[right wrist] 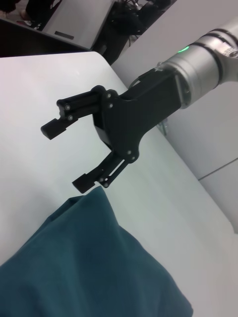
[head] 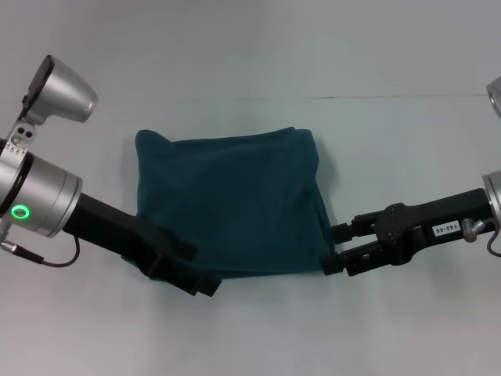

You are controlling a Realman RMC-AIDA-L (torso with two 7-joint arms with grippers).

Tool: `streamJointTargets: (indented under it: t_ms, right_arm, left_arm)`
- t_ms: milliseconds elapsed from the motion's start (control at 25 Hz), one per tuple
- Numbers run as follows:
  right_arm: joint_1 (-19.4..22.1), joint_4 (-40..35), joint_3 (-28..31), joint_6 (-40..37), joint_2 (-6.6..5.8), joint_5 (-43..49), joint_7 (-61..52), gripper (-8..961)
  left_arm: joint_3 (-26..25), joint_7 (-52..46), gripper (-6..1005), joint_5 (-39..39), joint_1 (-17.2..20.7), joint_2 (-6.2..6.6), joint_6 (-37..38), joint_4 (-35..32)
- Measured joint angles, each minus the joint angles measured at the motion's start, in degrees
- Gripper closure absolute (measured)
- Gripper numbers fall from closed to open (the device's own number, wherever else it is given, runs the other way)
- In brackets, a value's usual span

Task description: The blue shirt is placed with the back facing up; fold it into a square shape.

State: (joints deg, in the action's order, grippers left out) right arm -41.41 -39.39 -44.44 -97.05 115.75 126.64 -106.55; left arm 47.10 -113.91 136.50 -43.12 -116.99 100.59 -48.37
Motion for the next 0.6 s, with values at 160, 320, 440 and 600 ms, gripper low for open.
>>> streamJointTargets:
  t_ms: [160,320,440,600]
  right_arm:
    - [0.02,0.02,-0.03,-0.04,0.0,-0.13,0.03,56]
    - [0.02,0.02,-0.03,-0.06,0.0,-0.4,0.03,56]
    - [0.01,0.02,-0.03,-0.08,0.0,-0.5,0.03,56]
    - [0.02,0.02,-0.03,-0.08,-0.04,-0.6,0.03,56]
  left_arm:
    - [0.06,0.0,62,0.0,0.02,0.0,-0.04,-0.1]
    - [0.1,0.0,62,0.0,0.04,0.0,-0.13,-0.17]
    - [0.1,0.02,62,0.0,0.05,0.0,-0.14,-0.19]
    - [0.09,0.03,62,0.0,0.06,0.0,-0.09,-0.26]
